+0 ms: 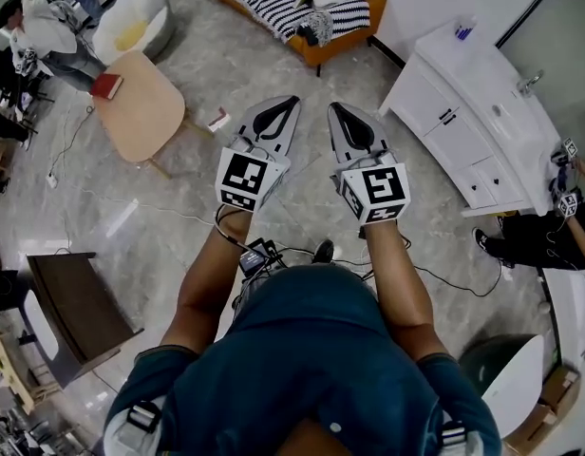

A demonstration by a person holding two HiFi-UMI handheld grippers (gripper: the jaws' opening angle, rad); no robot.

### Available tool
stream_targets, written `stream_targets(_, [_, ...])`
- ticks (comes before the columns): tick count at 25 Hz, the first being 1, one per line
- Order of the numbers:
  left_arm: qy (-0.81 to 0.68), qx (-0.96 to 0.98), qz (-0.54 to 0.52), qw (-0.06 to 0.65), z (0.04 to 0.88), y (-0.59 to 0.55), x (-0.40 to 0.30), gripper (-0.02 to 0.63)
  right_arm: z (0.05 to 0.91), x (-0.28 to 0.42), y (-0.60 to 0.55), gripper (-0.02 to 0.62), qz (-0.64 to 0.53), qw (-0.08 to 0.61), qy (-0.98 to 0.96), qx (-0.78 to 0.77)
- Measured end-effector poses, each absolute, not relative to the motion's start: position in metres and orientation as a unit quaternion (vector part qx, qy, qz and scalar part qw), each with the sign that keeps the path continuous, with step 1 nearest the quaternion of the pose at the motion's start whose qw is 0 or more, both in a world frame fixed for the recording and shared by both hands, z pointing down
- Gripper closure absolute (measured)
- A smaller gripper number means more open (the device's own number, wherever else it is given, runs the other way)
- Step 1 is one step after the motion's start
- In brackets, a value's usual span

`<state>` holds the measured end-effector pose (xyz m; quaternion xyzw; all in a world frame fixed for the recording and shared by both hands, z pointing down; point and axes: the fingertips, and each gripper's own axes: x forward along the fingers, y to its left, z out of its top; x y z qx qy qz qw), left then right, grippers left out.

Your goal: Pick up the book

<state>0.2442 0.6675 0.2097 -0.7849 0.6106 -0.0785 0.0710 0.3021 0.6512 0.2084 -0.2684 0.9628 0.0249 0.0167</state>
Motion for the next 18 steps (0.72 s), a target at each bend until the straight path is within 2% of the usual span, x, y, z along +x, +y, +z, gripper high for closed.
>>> stream_targets(18, [0.605, -0.785, -0.101, 0.082, 0.208, 0.587, 0.283, 0.604, 0.206, 0.33, 0.57, 0.581, 0.017, 0.029, 0.966, -0.256])
